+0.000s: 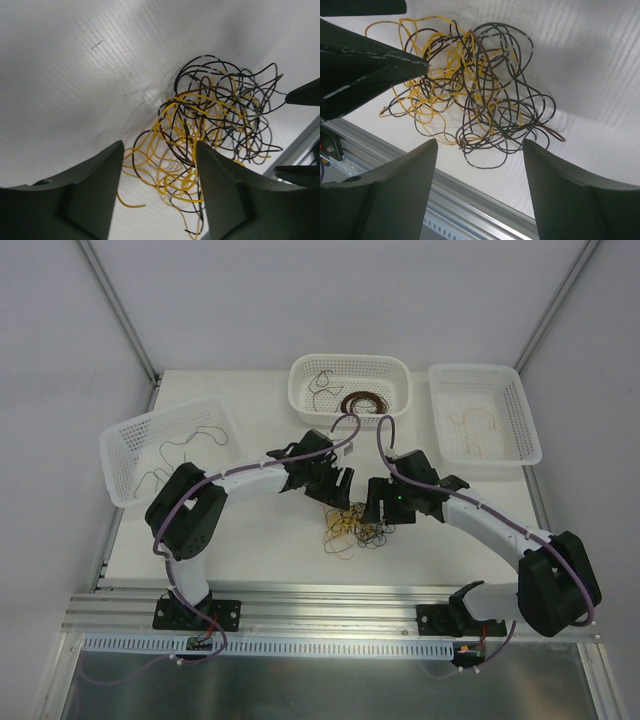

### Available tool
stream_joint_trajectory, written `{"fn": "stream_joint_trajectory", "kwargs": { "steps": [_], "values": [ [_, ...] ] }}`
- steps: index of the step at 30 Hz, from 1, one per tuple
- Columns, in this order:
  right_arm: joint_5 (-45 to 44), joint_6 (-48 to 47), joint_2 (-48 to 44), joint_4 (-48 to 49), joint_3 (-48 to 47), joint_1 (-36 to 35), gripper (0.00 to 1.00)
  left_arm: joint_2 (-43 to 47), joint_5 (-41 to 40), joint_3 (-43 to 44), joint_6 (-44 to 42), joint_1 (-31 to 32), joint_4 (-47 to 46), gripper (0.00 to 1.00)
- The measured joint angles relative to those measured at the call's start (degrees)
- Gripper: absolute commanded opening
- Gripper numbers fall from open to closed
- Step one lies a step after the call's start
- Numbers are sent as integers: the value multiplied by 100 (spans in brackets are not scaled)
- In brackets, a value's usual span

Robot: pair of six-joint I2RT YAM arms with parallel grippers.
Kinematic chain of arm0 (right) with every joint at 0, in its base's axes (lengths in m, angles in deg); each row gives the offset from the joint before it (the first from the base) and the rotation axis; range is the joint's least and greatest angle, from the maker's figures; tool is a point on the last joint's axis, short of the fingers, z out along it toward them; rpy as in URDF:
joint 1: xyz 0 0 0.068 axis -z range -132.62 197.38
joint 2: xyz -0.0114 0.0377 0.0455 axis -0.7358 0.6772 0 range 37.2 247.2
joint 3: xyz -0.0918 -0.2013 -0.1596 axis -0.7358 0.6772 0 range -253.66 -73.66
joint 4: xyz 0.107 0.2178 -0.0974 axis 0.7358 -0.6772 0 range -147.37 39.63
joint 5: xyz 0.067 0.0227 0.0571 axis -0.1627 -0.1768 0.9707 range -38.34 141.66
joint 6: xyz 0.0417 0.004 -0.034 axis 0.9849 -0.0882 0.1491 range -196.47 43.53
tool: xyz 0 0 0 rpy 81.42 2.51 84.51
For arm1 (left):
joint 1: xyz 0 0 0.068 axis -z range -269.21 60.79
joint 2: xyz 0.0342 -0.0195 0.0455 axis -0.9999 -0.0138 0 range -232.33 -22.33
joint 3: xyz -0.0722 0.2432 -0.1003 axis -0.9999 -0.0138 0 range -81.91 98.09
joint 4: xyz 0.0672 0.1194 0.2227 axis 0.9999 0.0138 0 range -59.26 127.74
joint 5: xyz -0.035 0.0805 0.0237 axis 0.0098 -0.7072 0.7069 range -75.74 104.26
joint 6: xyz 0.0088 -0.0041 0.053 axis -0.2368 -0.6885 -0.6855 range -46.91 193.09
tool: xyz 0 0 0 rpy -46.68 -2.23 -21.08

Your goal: Untangle the cables

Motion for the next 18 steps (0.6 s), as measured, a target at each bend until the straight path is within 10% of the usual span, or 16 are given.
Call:
{"fn": "stream_joint_trajectory", "kwargs": {
  "steps": [14,18],
  "values": [
    [269,212,531,573,317,4,71,-468,114,105,-334,4,17,0],
    [310,306,809,719,468,13,67,-439,61,87,-341,4,15,0]
  ]
}}
